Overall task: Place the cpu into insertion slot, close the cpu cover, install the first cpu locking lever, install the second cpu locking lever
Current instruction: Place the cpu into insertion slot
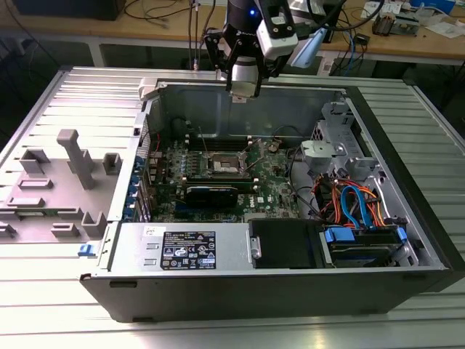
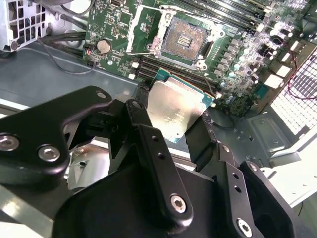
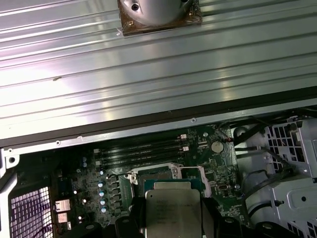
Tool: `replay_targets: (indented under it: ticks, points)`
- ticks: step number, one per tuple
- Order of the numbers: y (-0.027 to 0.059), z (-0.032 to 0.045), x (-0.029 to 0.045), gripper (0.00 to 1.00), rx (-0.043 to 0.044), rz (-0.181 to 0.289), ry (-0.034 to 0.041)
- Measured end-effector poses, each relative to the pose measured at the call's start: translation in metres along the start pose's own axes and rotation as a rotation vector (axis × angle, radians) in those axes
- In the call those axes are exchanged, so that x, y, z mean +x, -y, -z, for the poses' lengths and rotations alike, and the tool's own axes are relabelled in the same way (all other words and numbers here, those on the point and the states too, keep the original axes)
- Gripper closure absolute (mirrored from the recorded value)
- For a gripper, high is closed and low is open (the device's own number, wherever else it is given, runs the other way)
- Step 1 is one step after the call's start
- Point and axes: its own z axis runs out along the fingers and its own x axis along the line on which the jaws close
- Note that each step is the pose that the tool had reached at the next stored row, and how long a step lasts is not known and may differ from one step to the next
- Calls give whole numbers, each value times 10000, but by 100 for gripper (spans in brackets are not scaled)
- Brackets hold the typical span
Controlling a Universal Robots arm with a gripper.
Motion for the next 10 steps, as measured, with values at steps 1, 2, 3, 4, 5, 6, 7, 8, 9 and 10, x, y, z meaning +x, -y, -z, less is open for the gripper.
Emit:
replay_targets:
  ticks: [1, 2, 3, 4, 5, 6, 7, 8, 9, 10]
  points:
    - [0, 0, 0, 45, -1, -116, 10]
    - [1, -1, 0, 45, -3, -216, 19]
    - [1, -2, 0, 45, -4, -313, 27]
    - [1, -2, 0, 45, -4, -398, 35]
    - [2, -5, -1, 45, -9, -503, 44]
    - [3, -8, -1, 45, -12, -572, 51]
    - [4, -10, -1, 45, -11, -635, 56]
    - [5, -11, -1, 45, -11, -690, 61]
    - [6, -13, -1, 45, -13, -749, 67]
    - [8, -16, -1, 45, -14, -837, 74]
